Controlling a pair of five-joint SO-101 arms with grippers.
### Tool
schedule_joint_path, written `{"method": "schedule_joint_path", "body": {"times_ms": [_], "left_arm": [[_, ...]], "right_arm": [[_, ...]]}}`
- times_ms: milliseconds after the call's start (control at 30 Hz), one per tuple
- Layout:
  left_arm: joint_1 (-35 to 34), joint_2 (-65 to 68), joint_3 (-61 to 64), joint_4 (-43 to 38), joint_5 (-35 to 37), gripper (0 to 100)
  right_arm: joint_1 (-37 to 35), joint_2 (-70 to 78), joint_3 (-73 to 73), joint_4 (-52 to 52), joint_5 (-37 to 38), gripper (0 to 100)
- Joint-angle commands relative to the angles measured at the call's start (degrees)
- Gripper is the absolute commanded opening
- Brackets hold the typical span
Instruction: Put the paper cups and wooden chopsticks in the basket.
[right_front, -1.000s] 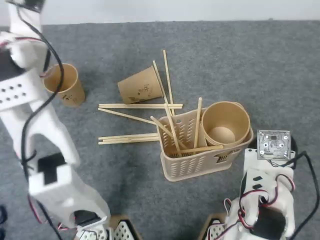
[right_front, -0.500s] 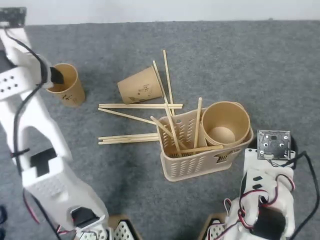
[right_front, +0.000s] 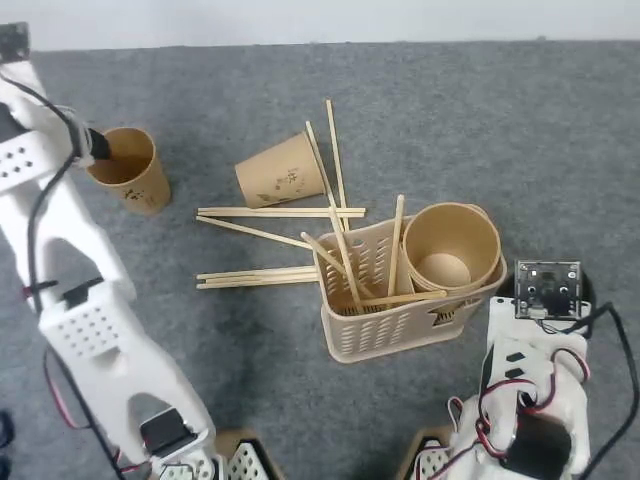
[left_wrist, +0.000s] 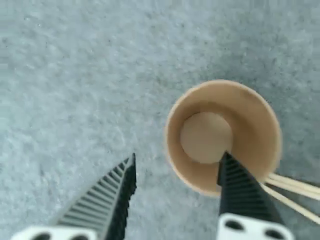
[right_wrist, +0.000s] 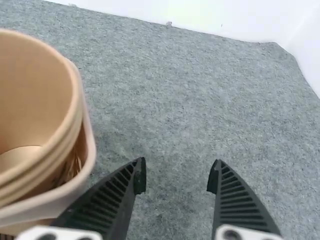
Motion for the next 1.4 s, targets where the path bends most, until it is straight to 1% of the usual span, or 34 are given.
{"method": "schedule_joint_path", "body": {"times_ms": [0,200,367,400,433,533,600,667,767,900,1033,1167,1233,1367], "left_arm": [[0.18,5.63,-8.31,-1.14,0.88,26],[0.88,14.42,-18.95,-0.44,0.7,26],[1.49,16.79,-20.62,-0.26,0.62,26],[1.67,16.88,-20.53,-0.26,0.62,24],[1.67,16.88,-20.44,-0.26,0.62,22],[2.2,17.05,-20.35,-0.35,0.62,8],[2.64,17.41,-20.18,-0.35,-0.44,1],[3.43,18.11,-19.65,-0.18,-2.9,2],[3.6,19.34,-19.12,0.09,-3.52,4],[3.52,19.87,-19.21,0.18,-3.78,1],[3.6,19.34,-20.09,1.49,-5.27,1],[3.69,16.09,-24.22,5.71,-5.36,1],[3.6,13.63,-25.27,5.71,-5.36,1],[3.6,7.47,-21.32,5.8,-5.36,1]], "right_arm": [[-0.31,-0.22,-0.18,0.13,0.18,20.8],[-0.31,-0.22,-0.18,0.13,0.18,20.8],[-0.31,-0.22,-0.18,0.13,0.18,20.8],[-0.31,-0.22,-0.18,0.13,0.18,20.8],[-0.31,-0.22,-0.18,0.13,0.18,20.8],[-0.31,-0.22,-0.18,0.13,0.18,20.8],[-0.31,-0.22,-0.18,0.13,0.18,20.8],[-0.22,-0.22,-0.18,0.13,0.18,20.8],[-0.13,-0.22,-0.18,0.13,0.18,20.8],[-0.13,-0.22,-0.18,0.13,0.18,20.8],[-0.22,-0.22,-0.18,0.13,0.18,20.8],[-0.31,-0.22,-0.18,0.13,0.18,20.8],[-0.31,-0.22,-0.18,0.13,0.18,20.8],[-0.22,-0.22,-0.18,0.13,0.18,20.8]]}}
